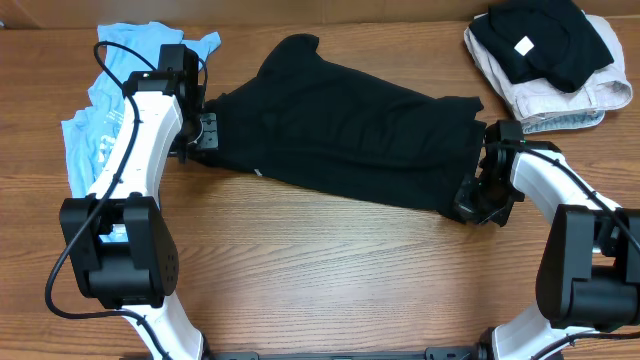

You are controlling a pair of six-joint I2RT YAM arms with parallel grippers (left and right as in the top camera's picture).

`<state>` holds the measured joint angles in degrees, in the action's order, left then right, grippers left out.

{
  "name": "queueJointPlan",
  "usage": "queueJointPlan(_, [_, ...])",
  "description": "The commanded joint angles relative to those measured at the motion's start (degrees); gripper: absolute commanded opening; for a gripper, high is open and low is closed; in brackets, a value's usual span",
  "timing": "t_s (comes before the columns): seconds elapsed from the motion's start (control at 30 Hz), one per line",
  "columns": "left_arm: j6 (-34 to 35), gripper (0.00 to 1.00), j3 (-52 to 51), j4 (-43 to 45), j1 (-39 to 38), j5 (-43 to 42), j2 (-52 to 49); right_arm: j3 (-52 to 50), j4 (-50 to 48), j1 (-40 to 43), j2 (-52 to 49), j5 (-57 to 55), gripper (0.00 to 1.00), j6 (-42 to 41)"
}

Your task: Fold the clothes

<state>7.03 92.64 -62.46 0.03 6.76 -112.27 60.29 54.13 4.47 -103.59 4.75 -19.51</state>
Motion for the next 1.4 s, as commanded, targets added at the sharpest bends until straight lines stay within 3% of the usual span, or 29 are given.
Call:
queueJointPlan(0.0, [-0.83,0.05,1.33,-1.11,0.02,2.45,-0.33,-0.87,1.77,0.98,0.17,-0.33,0.04,-0.72])
queueJointPlan(0.4, [5.90,0.08,1.22,-19.02,-0.44,-4.63,-0.33,-0.55,10.97,13.11,0.17,0.04,0.04,-1.53])
queueJointPlan(0.67, [5.86,0.17,0.85,-25.16,-0.74,-6.82,-0.33,-0.55,10.97,14.21,0.26,0.24,0.04,-1.49])
queueJointPlan(0.73, [5.84,0.30,0.35,-25.66,-0.98,-6.80,-0.33,-0.46,11.04,14.21,0.63,0.63,0.04,-1.44])
queueJointPlan(0.83, [5.81,0.69,-0.48,-25.05,-1.20,-5.66,-0.33,1.03,12.26,14.21,1.92,1.09,0.04,-0.57])
queueJointPlan(0.93, [5.29,0.93,-0.57,-23.30,-1.16,-5.07,-0.33,4.96,15.23,14.21,3.63,1.07,0.04,0.42])
queueJointPlan(1.0, [4.94,1.00,-0.55,-22.32,-1.11,-4.63,-0.33,8.57,17.79,14.21,4.63,1.09,0.05,1.38])
queueJointPlan(1.17, [4.98,1.00,2.89,-21.66,-1.11,-3.69,-0.33,19.98,26.12,13.73,5.97,1.33,0.12,5.25])
queueJointPlan(1.37, [0.26,1.00,20.00,-24.61,-1.62,-8.85,-0.33,34.69,35.12,11.08,5.97,1.75,0.30,9.18])
